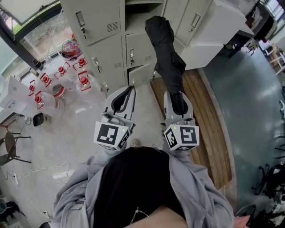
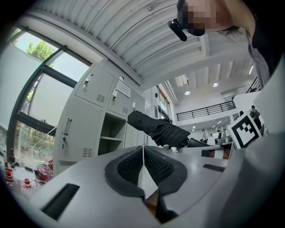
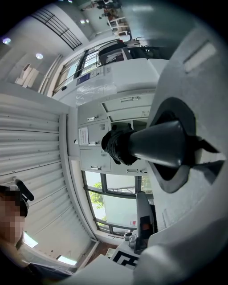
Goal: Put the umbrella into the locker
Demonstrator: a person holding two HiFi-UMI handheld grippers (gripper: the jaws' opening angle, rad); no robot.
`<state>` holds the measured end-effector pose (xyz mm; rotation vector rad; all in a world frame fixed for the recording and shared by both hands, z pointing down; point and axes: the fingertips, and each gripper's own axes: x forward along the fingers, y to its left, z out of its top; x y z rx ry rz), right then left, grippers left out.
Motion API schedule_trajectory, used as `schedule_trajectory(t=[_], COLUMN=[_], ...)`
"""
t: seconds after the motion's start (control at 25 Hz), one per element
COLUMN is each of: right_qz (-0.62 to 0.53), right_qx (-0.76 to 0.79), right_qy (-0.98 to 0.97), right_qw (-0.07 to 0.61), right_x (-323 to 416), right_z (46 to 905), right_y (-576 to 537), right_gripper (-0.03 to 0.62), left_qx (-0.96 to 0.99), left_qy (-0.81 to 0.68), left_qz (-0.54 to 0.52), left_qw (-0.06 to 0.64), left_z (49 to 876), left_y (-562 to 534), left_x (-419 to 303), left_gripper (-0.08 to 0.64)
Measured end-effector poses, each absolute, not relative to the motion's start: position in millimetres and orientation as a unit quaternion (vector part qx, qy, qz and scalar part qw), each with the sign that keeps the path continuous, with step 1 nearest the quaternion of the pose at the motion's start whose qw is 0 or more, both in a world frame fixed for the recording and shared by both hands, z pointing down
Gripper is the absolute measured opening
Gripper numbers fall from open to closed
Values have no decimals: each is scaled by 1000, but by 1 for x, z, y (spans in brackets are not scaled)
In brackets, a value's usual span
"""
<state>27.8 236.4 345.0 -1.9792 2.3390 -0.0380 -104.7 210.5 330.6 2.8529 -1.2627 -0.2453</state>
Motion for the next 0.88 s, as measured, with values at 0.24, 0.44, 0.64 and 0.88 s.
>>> schedule_trajectory(t=[0.24,0.44,0.64,0.88], right_qz=[-20,-21,-5,5], right_qx=[-653,-649,-639,-631], right_qy=[756,760,769,775], right_qw=[30,29,33,43], right_x=[34,35,35,45], right_z=[352,351,345,335], right_y=[219,203,178,127], right_gripper=[107,107,107,107], left_qx=[915,917,913,907], left_qy=[-396,-392,-397,-409], left_qz=[-74,-75,-87,-94], left_qw=[23,27,20,13], left_z=[342,339,334,332], left_y=[194,179,158,111], left_x=[-102,-96,-95,-89], left_gripper=[14,14,14,14])
